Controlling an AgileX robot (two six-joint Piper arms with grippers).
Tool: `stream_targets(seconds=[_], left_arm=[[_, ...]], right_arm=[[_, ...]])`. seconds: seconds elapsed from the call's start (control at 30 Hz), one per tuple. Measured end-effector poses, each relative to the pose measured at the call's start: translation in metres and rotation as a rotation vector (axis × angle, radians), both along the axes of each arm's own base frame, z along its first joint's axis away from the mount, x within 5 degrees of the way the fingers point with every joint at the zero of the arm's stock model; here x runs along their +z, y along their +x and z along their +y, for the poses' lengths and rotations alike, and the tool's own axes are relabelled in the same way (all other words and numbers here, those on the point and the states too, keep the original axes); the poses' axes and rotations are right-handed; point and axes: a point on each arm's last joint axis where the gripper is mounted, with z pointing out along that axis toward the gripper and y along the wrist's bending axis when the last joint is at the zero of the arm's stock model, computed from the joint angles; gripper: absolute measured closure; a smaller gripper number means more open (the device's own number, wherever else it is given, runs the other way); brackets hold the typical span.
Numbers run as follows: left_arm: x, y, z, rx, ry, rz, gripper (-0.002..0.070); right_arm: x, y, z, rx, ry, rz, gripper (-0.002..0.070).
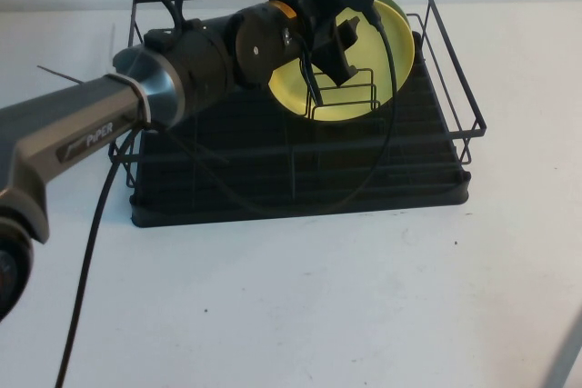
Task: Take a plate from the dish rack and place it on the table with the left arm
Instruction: Grasp the plate from the shelf
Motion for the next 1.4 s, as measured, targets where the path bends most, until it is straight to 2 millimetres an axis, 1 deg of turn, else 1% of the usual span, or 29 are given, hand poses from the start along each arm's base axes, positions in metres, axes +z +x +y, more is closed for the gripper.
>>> stream_targets(seconds=[0.13,0.53,0.77,1.07,1.17,1.4], left_arm=[[-0.005,0.003,-0.001,0.007,-0.001,-0.005,0.033],[-0.007,0.005,-0.001,0.016,-0.008,-0.019,0.0333],[-0.013,0.008,-0.002,0.025,-0.01,-0.028,0.0333],[-0.008,0.01,-0.003,0.04,-0.036,-0.059,0.0334],[-0.006,0.01,-0.004,0.034,-0.042,-0.04,0.0344],[-0.01,0.01,-0.005,0.023,-0.031,-0.008,0.0391]], right_arm=[[0.0,0.0,0.0,0.0,0.0,0.0,0.0696],[0.0,0.0,0.0,0.0,0.0,0.0,0.0696],[0.0,0.0,0.0,0.0,0.0,0.0,0.0696],[0.0,0.0,0.0,0.0,0.0,0.0,0.0696],[0.0,0.0,0.0,0.0,0.0,0.0,0.0696],[0.0,0.0,0.0,0.0,0.0,0.0,0.0696]])
